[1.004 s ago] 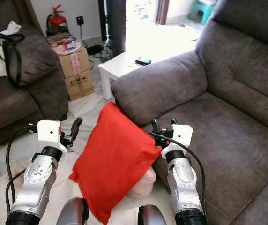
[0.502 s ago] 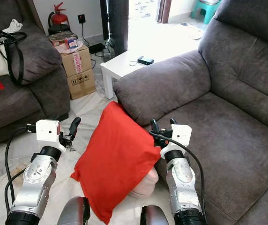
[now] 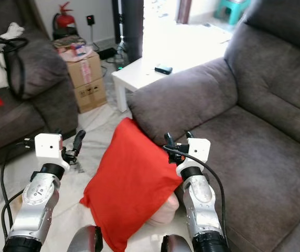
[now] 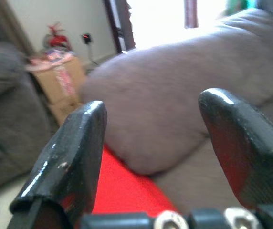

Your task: Move the pillow to the sofa from floor

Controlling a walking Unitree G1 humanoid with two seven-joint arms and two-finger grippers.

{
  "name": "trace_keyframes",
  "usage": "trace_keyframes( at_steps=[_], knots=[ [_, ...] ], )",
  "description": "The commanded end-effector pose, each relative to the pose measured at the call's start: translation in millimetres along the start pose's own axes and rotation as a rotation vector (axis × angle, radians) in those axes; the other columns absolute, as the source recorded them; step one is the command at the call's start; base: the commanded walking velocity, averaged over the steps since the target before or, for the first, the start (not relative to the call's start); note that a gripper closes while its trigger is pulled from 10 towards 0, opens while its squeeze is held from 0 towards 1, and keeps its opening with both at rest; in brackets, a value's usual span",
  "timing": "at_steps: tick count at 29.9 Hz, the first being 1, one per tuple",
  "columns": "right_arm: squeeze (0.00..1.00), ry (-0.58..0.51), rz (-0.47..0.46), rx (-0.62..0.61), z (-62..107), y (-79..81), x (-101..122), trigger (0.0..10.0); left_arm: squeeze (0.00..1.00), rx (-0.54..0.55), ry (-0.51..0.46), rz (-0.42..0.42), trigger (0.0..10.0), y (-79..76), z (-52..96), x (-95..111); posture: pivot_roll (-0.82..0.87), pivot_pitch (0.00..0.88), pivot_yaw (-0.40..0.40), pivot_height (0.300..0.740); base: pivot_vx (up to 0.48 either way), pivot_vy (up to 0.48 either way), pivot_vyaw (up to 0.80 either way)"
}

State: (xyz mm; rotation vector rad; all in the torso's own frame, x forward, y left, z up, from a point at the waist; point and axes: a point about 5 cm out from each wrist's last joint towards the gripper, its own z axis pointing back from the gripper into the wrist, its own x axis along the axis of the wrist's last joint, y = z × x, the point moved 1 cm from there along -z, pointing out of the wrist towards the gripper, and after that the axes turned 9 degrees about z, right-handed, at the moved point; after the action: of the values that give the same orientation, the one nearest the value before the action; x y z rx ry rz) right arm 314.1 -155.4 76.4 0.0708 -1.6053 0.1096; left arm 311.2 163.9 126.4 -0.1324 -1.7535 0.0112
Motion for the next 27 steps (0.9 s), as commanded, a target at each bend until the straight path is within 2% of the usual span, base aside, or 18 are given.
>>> trace_keyframes(
  at_steps=[1, 8, 11, 15, 17, 24, 27],
  knots=[
    [0.00, -0.010, -0.015, 0.016, -4.4, 7.3, 3, 10.0, 0.00, 0.027, 0.017, -0.015, 10.0, 10.3, 4.0, -2, 0.00, 0.087, -0.024, 0.625, 0.315, 0.000, 0.00],
    [0.00, -0.005, -0.016, 0.021, -5.4, 8.2, 2, 10.0, 0.00, 0.027, 0.016, -0.017, 10.0, 10.1, 3.7, -2, 0.00, 0.088, -0.023, 0.625, 0.315, 0.000, 0.00],
    [0.00, 0.006, -0.015, 0.030, -5.9, 8.9, 0, 10.0, 0.00, 0.014, 0.018, -0.021, 10.0, 8.5, 3.4, -3, 0.00, 0.089, -0.023, 0.625, 0.000, 0.000, 0.00],
    [0.00, 0.061, 0.011, 0.065, -3.5, 11.8, -10, 10.0, 0.00, 0.016, 0.032, -0.022, 10.0, 7.6, 4.0, -6, 0.00, 0.089, -0.024, 0.625, 0.000, 0.000, 0.00],
    [0.00, 0.125, 0.051, 0.065, -1.5, 10.9, -20, 10.0, 0.00, 0.026, 0.048, -0.009, 10.0, 9.0, 4.7, -10, 0.00, 0.088, -0.024, 0.625, 0.000, 0.000, 0.00],
    [0.00, 0.280, 0.053, 0.085, 0.4, 13.6, -42, 10.0, 0.00, 0.049, 0.156, -0.007, 10.0, 17.2, 12.5, -33, 0.00, 0.093, -0.023, 0.625, 0.000, 0.000, 0.00],
    [0.00, 0.331, 0.012, 0.062, 0.7, 11.8, -49, 10.0, 0.00, 0.059, 0.201, -0.022, 10.0, 21.1, 19.1, -44, 0.01, 0.096, -0.025, 0.625, 0.000, 0.000, 0.00]
  ],
)
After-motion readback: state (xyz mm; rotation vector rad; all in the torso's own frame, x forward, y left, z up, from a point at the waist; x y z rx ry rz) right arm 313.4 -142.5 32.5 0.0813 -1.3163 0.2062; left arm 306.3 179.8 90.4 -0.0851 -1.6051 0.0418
